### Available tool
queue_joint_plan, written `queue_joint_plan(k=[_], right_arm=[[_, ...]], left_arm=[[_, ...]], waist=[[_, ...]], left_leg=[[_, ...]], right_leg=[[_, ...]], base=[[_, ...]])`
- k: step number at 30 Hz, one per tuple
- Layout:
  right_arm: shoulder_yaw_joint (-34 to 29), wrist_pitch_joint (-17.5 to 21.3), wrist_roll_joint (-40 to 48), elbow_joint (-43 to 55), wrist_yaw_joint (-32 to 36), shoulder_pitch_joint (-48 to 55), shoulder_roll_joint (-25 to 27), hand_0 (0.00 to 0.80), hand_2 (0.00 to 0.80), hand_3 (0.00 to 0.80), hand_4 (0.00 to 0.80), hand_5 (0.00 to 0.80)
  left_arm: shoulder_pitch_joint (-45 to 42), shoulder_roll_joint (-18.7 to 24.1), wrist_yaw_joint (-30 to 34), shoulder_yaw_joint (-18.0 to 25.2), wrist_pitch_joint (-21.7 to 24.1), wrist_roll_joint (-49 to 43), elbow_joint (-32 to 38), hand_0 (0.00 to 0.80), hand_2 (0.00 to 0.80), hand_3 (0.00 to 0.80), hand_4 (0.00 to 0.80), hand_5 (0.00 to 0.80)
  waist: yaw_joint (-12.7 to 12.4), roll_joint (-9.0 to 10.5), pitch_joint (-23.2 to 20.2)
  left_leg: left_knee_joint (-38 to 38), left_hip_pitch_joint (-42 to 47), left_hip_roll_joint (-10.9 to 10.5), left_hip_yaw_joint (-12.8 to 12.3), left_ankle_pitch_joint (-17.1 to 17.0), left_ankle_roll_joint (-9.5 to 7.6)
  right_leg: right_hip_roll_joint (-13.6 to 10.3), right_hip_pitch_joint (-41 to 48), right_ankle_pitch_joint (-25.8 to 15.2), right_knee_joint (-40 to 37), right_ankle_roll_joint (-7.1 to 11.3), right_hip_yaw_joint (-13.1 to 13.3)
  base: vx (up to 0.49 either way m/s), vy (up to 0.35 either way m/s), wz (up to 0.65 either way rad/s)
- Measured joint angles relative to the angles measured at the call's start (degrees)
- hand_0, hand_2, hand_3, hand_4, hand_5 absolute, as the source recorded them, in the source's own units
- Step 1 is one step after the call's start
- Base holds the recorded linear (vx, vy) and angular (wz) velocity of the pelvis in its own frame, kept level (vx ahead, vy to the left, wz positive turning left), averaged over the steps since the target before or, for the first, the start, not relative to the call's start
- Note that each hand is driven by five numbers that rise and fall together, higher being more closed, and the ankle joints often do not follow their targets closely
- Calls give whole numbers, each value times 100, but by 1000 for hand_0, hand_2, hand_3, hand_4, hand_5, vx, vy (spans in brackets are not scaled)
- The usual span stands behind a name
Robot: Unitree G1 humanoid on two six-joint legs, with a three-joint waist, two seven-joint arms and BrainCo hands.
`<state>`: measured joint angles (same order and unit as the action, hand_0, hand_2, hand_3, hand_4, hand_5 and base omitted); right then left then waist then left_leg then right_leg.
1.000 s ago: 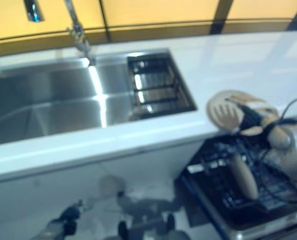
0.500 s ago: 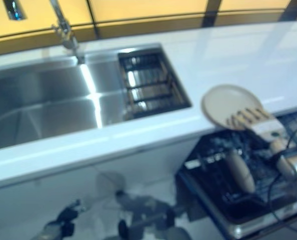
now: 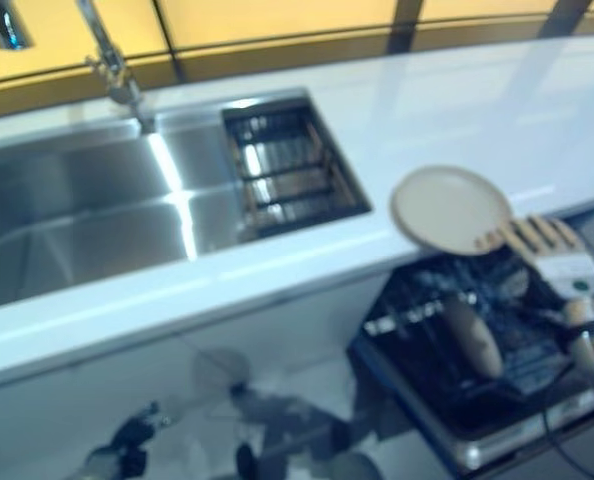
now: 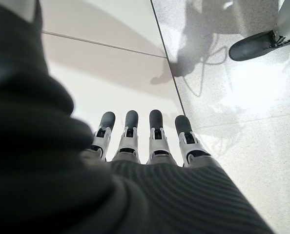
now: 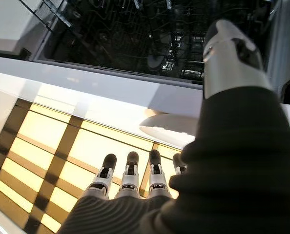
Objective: Take plates into dishwasher
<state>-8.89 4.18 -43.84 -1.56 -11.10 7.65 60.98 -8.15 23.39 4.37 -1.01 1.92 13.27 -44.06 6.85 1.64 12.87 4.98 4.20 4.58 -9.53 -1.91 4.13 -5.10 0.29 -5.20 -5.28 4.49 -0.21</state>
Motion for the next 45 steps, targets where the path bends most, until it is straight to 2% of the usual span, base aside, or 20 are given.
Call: queue_joint_plan(k=[10,19,25,45], right_arm=[[68,-76,78,-2,-160,-68,-30,0,0,0,0,0],[101,-138,83,1,-205,-146,-46,0,0,0,0,0],[353,-204,80,1,-206,-287,-203,0,0,0,0,0],[1170,-211,45,-415,-207,-862,-263,0,0,0,0,0]], left_arm=[[-12,-97,-55,-4,-4,-1,-2,0,0,0,0,0],[-44,-221,-65,-17,-12,-2,-11,0,0,0,0,0],[-58,-225,-110,-20,-20,-5,-11,0,0,0,0,0],[-33,-227,-113,-133,-52,-3,-14,0,0,0,0,0]], waist=[[-24,-103,-229],[-125,-114,-376],[-150,-111,-379],[-184,-120,-381]], left_leg=[[12,6,-2,-1,3,-1],[17,0,-2,5,2,-1],[1,3,-5,16,1,-2],[0,17,-3,43,0,-3]], right_leg=[[-3,7,0,0,1,3],[-5,1,15,0,21,-1],[-8,10,8,0,11,-13],[-11,42,1,-1,1,-43]], base=[[0,0,0],[0,0,0],[0,0,0],[0,0,0]])
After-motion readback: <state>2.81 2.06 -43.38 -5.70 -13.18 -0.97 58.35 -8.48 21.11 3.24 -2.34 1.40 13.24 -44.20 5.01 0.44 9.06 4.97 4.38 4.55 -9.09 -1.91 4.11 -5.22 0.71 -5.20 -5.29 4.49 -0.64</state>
